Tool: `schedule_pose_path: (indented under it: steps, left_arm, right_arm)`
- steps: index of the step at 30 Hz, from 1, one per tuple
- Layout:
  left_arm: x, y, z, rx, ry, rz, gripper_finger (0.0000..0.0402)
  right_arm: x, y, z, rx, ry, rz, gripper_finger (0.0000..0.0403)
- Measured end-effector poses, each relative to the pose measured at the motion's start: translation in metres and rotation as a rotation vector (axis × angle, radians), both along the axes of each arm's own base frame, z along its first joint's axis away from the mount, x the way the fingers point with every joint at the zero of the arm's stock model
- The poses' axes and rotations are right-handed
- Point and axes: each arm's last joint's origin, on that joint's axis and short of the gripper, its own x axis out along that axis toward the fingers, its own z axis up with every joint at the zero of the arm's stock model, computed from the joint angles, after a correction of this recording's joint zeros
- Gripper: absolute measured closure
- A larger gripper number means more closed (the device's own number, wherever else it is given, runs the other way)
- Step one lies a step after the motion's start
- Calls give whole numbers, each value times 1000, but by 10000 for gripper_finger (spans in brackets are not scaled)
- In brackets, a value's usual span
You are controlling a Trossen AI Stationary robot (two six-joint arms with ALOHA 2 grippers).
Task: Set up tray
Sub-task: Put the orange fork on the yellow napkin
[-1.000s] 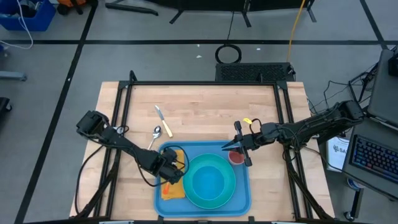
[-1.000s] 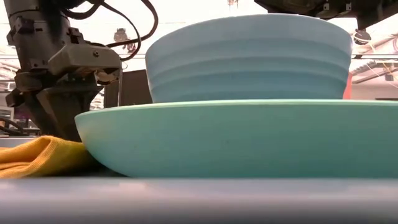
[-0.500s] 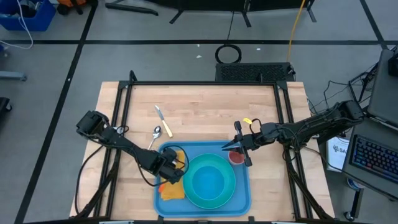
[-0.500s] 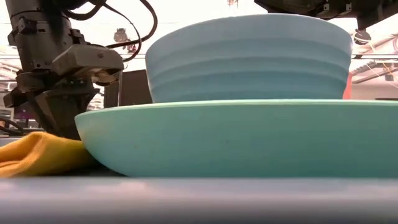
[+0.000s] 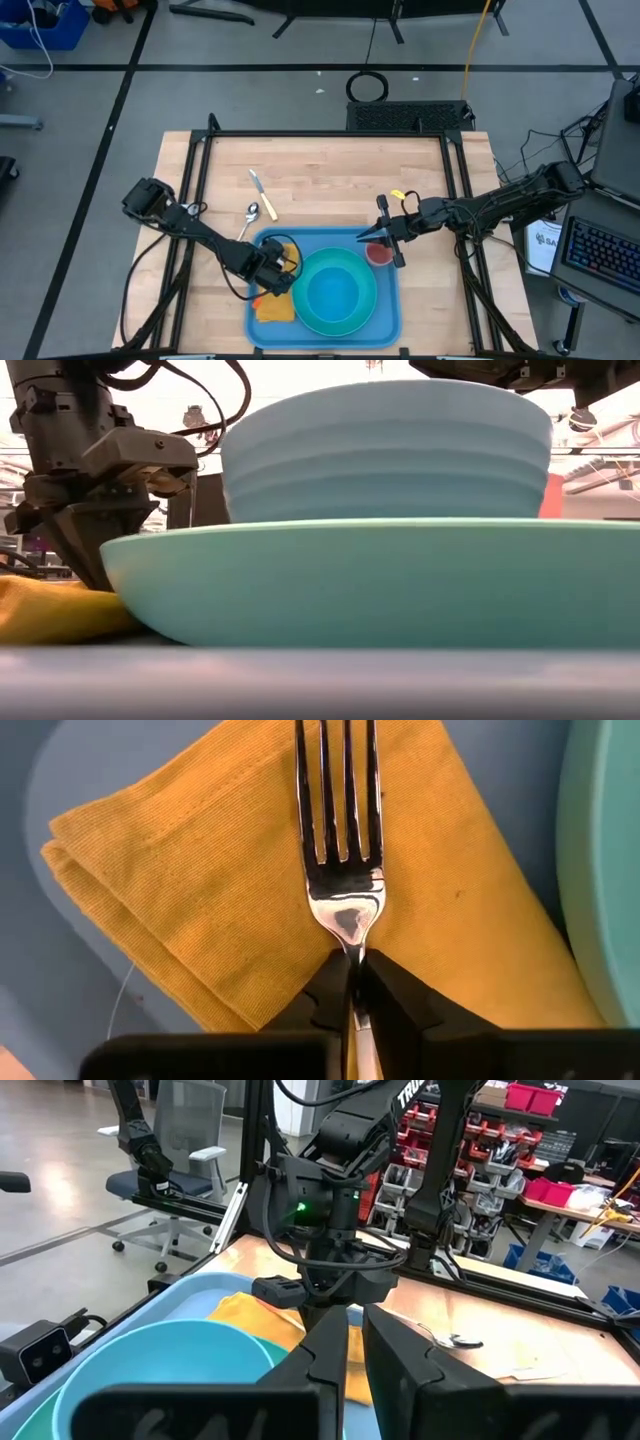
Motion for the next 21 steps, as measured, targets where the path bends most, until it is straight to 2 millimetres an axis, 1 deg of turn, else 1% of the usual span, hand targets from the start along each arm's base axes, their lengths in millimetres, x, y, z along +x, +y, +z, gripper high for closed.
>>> schedule_pose_path:
  steps: [7,15,21]
  left_arm:
    - [-2,-2,3,7,-16,-3,366]
    - [-4,-3,10,5,-42,-1,370]
    - [-7,-3,9,-3,-13,33,371]
  right_arm:
    - [0,0,0,0,0,0,374]
    - [0,0,0,0,0,0,374]
    - [0,0,0,0,0,0,374]
